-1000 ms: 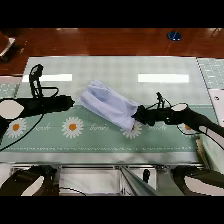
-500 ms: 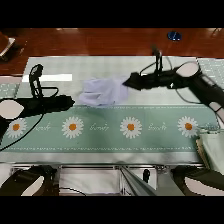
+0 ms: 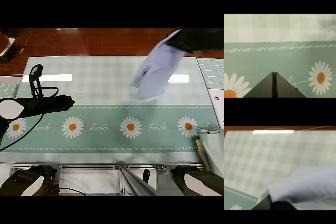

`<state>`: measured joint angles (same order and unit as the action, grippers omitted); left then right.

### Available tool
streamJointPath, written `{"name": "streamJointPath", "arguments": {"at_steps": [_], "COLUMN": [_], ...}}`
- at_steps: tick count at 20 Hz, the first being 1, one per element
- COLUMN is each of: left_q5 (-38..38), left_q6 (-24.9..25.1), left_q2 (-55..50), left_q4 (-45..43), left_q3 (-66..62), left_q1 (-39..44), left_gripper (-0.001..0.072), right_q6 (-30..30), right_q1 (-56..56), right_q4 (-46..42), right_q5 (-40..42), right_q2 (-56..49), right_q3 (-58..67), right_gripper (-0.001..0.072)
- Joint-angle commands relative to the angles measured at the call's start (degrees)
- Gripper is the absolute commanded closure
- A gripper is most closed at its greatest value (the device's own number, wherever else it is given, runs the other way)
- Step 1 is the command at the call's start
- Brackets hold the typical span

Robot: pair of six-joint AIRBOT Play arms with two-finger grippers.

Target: Fold the shirts.

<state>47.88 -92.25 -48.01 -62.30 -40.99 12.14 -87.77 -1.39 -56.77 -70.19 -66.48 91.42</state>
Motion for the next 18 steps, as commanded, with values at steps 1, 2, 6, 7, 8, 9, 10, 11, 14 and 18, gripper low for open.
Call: {"name": "streamJointPath", "arguments": {"at_steps": [1, 2, 6, 7, 8, 9, 10, 11, 14, 18], "left_q5": [-0.24, -0.63, -1.90, -1.95, -2.12, -2.38, -2.49, -2.89, -3.87, -4.90], "left_q6": [0.02, 0.00, -0.02, 0.00, 0.00, 0.00, 0.00, 0.00, -0.02, -0.02], "left_q2": [-0.04, -0.04, -0.04, -0.04, -0.04, -0.04, -0.04, -0.04, -0.07, -0.07], "left_q4": [0.00, 0.00, 0.92, 1.14, 1.42, 1.55, 1.77, 1.81, 1.97, 3.04], "left_q3": [0.02, 0.02, 0.02, 0.02, 0.02, 0.02, 0.02, 0.02, 0.02, 0.02], "left_q1": [0.02, 0.02, 0.02, 0.02, 0.04, 0.04, 0.02, 0.02, 0.04, 0.04], "left_gripper": [0.0691, 0.0691, 0.0691, 0.0691, 0.0691, 0.0691, 0.0691, 0.0691, 0.0691, 0.0691], "right_q6": [-3.52, -3.58, -3.76, -3.82, -4.52, -4.83, -4.83, -4.92, -3.82, -5.27], "right_q1": [-13.16, -17.62, -35.19, -39.10, -42.07, -44.76, -46.49, -47.74, -51.43, -59.69], "right_q4": [-2.16, -2.29, -3.45, -5.05, -6.45, -8.02, -10.21, -14.99, -32.15, -42.49], "right_q5": [-9.55, -12.48, -23.69, -26.97, -29.53, -31.78, -34.60, -36.28, -36.28, -36.20], "right_q2": [4.57, 5.79, 9.03, 9.46, 9.64, 10.05, 10.29, 10.99, 16.55, 23.67], "right_q3": [1.84, 1.84, 1.84, 1.84, 1.75, 1.64, 1.66, 1.31, -1.44, -10.32], "right_gripper": [0.0691, 0.0691, 0.0691, 0.0691, 0.0691, 0.0691, 0.0691, 0.0691, 0.0691, 0.0691]}}
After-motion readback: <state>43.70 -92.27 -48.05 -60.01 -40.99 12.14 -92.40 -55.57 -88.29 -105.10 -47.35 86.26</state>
